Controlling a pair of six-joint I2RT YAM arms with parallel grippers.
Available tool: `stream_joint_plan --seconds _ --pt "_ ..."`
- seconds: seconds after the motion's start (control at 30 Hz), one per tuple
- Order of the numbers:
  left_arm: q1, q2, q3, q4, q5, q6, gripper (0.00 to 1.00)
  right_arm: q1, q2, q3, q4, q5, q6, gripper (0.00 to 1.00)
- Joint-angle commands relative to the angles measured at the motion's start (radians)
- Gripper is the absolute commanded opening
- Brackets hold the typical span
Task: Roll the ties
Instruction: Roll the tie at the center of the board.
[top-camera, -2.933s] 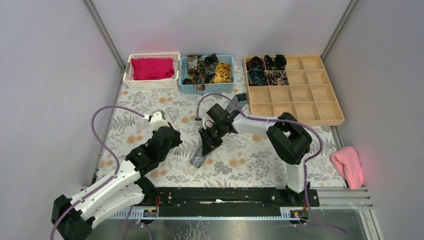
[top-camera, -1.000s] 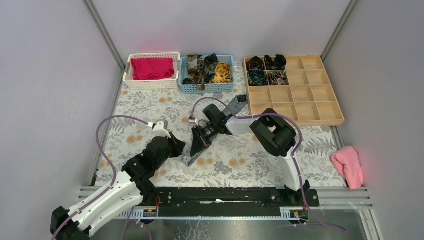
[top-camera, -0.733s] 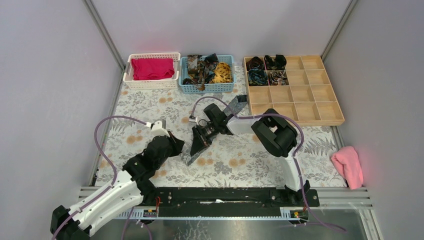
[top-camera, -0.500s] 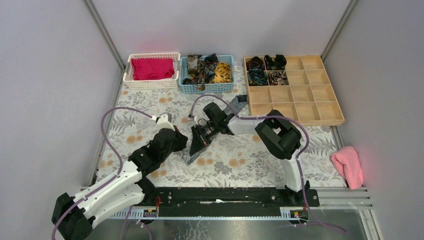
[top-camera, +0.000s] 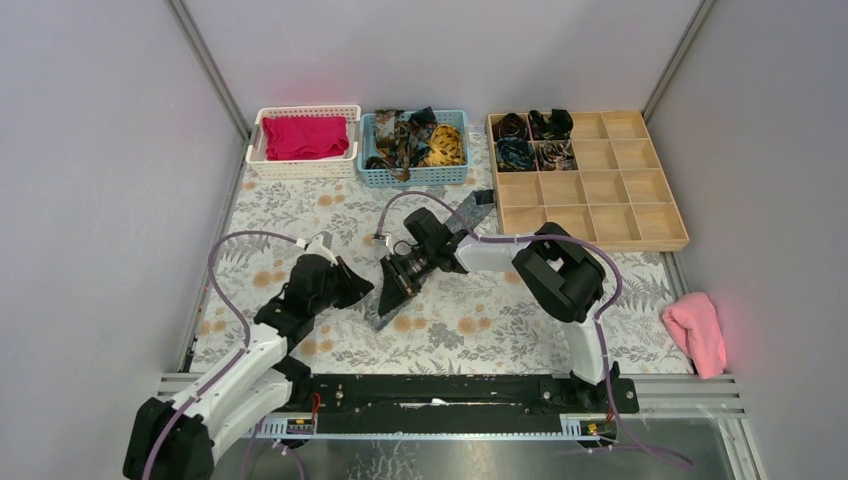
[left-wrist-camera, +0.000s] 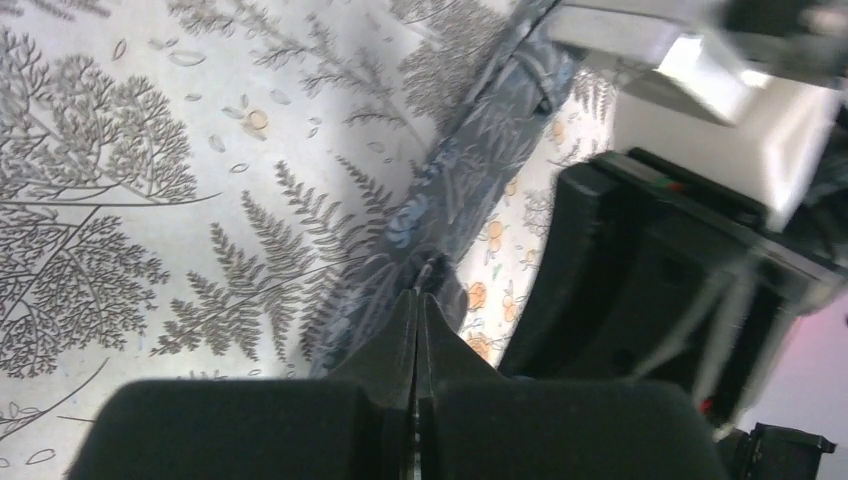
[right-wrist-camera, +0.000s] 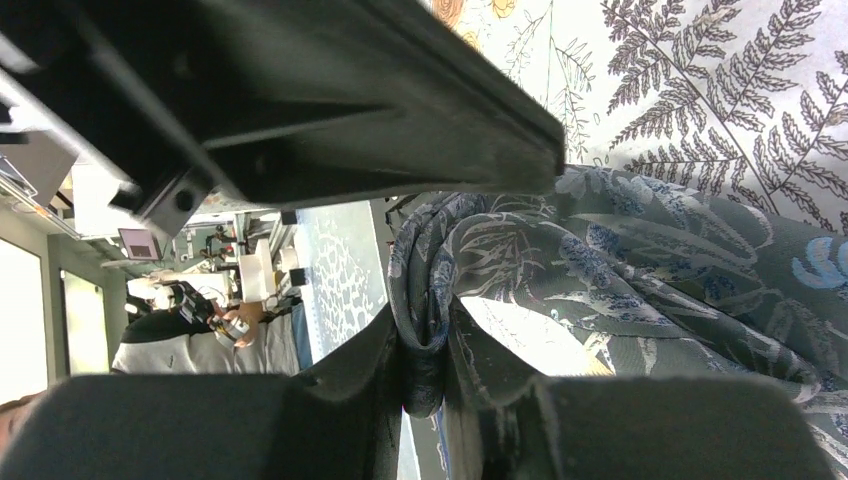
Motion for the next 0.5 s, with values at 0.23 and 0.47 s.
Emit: stream_joint_plan --seconds 0.23,0.47 --pt "0.206 0.2 -0.085 0.339 0.565 -0.016 0.0 0.01 -0.051 0.035 -0.035 -0.015 -0.057 0.24" --pt "0.215 0.289 -0.142 0.556 0.684 -0.055 0.0 0.019 -0.035 0.066 -0.053 -0.024 -0.065 0.23"
